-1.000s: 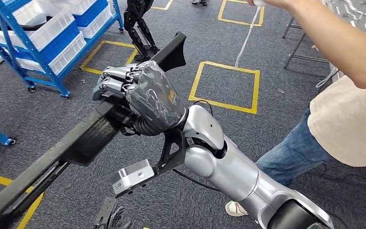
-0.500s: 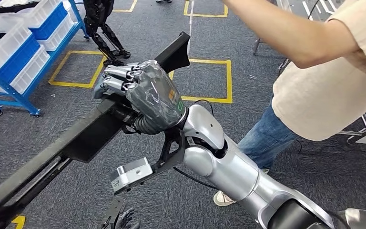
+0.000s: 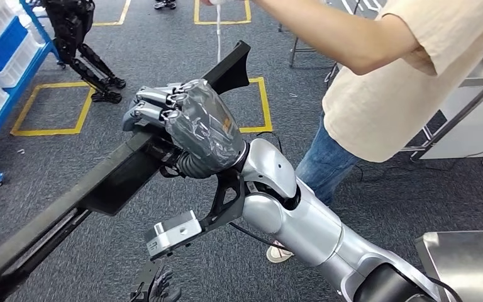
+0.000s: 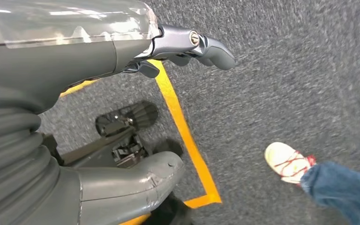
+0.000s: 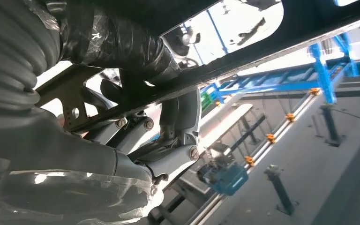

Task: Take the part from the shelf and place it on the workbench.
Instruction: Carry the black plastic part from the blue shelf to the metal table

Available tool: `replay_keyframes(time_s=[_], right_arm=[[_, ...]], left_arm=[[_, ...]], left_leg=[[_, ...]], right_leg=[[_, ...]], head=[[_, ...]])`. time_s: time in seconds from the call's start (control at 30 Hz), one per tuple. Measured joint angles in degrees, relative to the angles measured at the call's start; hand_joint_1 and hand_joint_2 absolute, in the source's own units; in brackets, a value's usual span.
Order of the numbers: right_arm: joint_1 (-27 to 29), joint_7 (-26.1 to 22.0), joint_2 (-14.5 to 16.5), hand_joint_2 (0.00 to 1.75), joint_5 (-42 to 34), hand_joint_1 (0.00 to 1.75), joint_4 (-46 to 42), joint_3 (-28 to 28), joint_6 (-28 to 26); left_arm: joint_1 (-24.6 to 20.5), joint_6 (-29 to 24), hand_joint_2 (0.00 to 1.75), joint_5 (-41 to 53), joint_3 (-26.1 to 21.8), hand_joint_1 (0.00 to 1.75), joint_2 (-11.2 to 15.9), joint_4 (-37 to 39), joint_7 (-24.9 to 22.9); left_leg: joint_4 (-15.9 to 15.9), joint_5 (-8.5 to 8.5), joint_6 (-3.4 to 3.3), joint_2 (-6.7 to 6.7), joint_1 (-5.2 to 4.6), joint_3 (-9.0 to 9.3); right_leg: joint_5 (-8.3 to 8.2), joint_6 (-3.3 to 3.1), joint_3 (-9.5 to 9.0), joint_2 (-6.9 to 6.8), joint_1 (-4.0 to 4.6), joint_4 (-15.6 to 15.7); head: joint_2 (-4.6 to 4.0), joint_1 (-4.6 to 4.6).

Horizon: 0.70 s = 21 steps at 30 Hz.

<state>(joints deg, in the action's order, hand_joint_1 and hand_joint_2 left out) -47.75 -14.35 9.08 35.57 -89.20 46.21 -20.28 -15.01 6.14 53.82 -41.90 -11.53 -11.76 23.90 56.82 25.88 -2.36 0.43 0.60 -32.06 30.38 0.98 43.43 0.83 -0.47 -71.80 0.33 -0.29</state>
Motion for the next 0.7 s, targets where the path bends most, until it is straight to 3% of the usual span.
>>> replay_keyframes(time_s=[0.03,0.07,0.13,0.2,0.27,0.33,0.4,0.47,0.53,0.57,0.6,0.63,0.7], right_arm=[[0.07,0.05,-0.06,1.75,0.09,1.75,0.0,0.0,0.09],[0.13,0.12,-0.13,1.75,0.21,1.75,0.0,0.0,0.18],[0.08,0.22,-0.22,1.75,0.4,1.75,-0.01,0.0,0.34],[-0.06,0.27,-0.23,1.75,0.49,1.75,-0.03,0.0,0.48],[-0.15,0.31,-0.23,1.75,0.55,1.75,-0.07,0.0,0.61],[-0.22,0.34,-0.22,1.75,0.58,1.75,-0.14,0.0,0.69],[-0.41,0.38,-0.16,1.75,0.58,1.75,-0.26,0.0,0.78],[-0.55,0.4,-0.02,1.75,0.58,1.75,-0.31,0.0,0.84],[-0.52,0.41,0.08,1.75,0.58,1.75,-0.28,0.0,0.86],[-0.49,0.41,0.08,1.75,0.58,1.75,-0.27,0.0,0.87],[-0.48,0.41,0.09,1.75,0.58,1.75,-0.26,0.0,0.88],[-0.49,0.41,0.11,1.75,0.58,1.75,-0.26,0.0,0.89],[-0.53,0.41,0.15,1.75,0.58,1.75,-0.26,0.0,0.89]], left_arm=[[0.09,-0.13,1.75,-0.04,0.0,0.0,0.01,0.0,0.02],[0.14,-0.24,1.75,-0.08,0.0,0.0,0.01,0.0,0.04],[0.14,-0.44,1.75,-0.15,0.01,0.0,-0.02,0.0,0.08],[0.1,-0.58,1.75,-0.22,0.02,0.0,-0.03,0.0,0.12],[0.04,-0.69,1.75,-0.22,0.02,0.0,-0.02,0.0,0.14],[-0.06,-0.75,1.75,-0.25,0.03,0.0,-0.13,0.0,0.17],[-0.17,-0.82,1.75,-0.31,0.04,0.0,-0.25,0.0,0.22],[-0.15,-0.9,1.75,-0.37,0.04,0.0,-0.27,0.01,0.27],[-0.02,-0.92,1.75,-0.39,0.04,0.0,-0.27,0.02,0.27],[0.03,-0.92,1.75,-0.4,0.04,0.0,-0.28,0.02,0.27],[0.04,-0.92,1.75,-0.4,0.04,0.0,-0.28,0.02,0.27],[0.03,-0.92,1.75,-0.4,0.04,0.0,-0.29,0.02,0.27],[-0.03,-0.97,1.75,-0.4,0.04,0.0,-0.3,0.01,0.28]], left_leg=[[0.04,0.06,-0.01,0.85,-0.03,-0.02],[0.09,0.14,0.01,1.65,-0.03,-0.03],[0.35,0.46,0.24,3.0,0.0,0.06],[0.81,0.96,0.76,4.0,-0.23,0.08],[1.09,1.32,1.38,4.86,-0.46,0.11],[1.19,1.66,1.94,5.42,-0.32,0.24],[3.26,3.37,2.46,3.53,-0.02,-0.52],[10.02,7.0,2.82,0.8,0.17,-3.56],[17.33,9.5,2.95,0.05,0.19,-7.19],[18.46,9.16,2.89,-0.01,0.19,-7.94],[17.3,7.74,2.77,-0.1,0.19,-7.63],[13.9,5.46,2.59,-0.51,0.21,-6.26],[5.79,1.79,2.23,-2.79,0.39,-2.81]], right_leg=[[0.56,0.19,1.08,-0.2,-0.17,-2.28],[0.12,0.36,1.2,-0.36,-0.32,-2.66],[-3.31,0.48,-2.1,-1.49,-0.49,3.21],[-5.58,0.05,-5.98,-3.48,-0.08,10.29],[-5.64,-0.65,-6.97,-3.92,0.4,12.46],[-5.83,-1.35,-6.89,-2.76,0.34,12.64],[-6.1,-2.04,-7.02,-1.78,0.07,13.0],[-6.25,-2.49,-7.1,-0.75,-0.04,13.15],[-6.27,-2.61,-7.09,0.56,0.08,13.08],[-6.27,-2.6,-7.11,1.28,0.14,13.0],[-6.26,-2.6,-7.13,2.05,0.16,12.9],[-6.24,-2.56,-7.17,2.86,0.15,12.77],[-6.21,-2.33,-7.05,4.29,0.11,12.47]], head=[[0.0,0.0],[0.0,0.0],[0.0,0.01],[0.0,-0.01],[0.0,-0.02],[0.0,-0.02],[0.0,-0.03],[0.0,-0.04],[0.0,-0.03],[0.0,-0.03],[0.0,-0.03],[0.0,-0.03],[0.0,-0.02]])
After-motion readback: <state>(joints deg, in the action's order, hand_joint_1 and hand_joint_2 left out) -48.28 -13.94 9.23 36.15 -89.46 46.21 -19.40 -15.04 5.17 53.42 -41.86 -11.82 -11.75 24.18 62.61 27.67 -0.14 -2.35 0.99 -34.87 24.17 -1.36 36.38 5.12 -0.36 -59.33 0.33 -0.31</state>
